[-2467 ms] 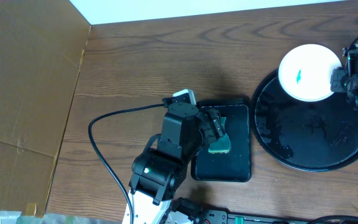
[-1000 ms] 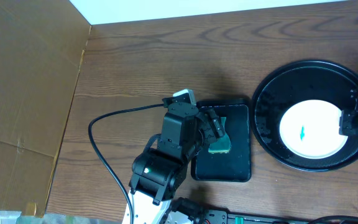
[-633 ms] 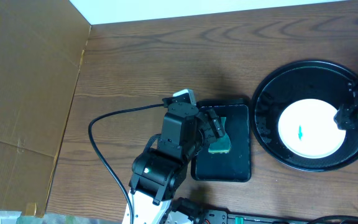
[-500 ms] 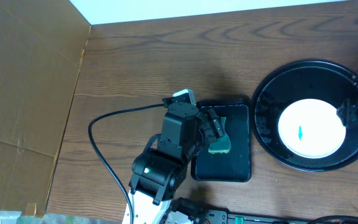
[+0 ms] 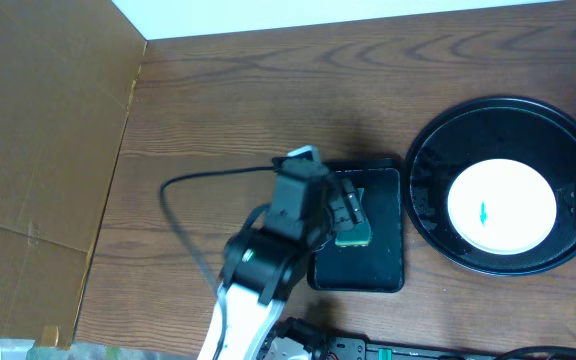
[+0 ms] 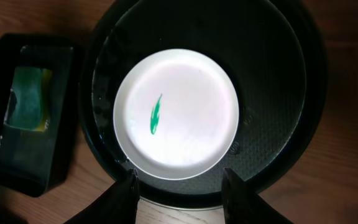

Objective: Clean dirty plates on tray and stack at the side
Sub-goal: 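Lift the sponge with the left gripper from the small tray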

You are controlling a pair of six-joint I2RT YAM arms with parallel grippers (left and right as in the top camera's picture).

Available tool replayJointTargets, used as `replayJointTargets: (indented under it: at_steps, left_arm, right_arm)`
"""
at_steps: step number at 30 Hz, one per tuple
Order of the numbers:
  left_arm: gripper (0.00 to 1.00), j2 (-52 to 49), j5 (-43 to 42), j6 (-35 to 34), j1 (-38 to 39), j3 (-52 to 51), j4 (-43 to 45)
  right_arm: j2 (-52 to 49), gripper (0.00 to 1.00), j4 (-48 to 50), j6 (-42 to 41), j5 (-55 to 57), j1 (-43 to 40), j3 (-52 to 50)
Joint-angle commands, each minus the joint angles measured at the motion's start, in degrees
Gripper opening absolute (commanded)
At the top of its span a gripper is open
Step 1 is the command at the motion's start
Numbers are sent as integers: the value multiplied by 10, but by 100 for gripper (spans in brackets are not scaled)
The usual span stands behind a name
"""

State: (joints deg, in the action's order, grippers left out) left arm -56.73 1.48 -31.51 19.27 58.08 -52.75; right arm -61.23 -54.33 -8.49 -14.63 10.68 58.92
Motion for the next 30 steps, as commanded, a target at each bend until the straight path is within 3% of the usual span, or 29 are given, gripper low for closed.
replayJointTargets:
  at_steps: [1,11,13,14,15,16,22,25,27,30]
  left_arm:
    - [80,-83,0,-7,-2,-32,-10]
    - [66,-327,20,-3,-3,-33,34]
    - [66,-351,20,-2,-4,-33,49]
    - [62,-360,19,-2,-5,-33,58]
    - [52,-369,19,-2,-7,-33,69]
    - [49,-377,17,-2,-8,-33,78]
    - [48,-416,-34,30,-27,-33,110]
    - [41,-425,-73,62,-38,-33,117]
    - [42,-414,-91,79,-44,-32,114]
    - [57,-378,-91,87,-50,-32,102]
  right_arm:
    - [-8,40,1,8,-5,6,3]
    - [-52,43,3,2,-5,6,3]
    - [-60,43,-3,2,-5,6,3]
    - [-65,43,-6,2,-5,6,3]
    - [-68,43,-9,2,-5,6,3]
    - [-71,43,-12,2,-5,6,3]
    - [-77,42,-19,2,-5,6,3]
    - [-77,42,-21,2,-5,6,3]
    - [-77,42,-23,2,-5,6,3]
    - [-77,42,-22,2,-5,6,3]
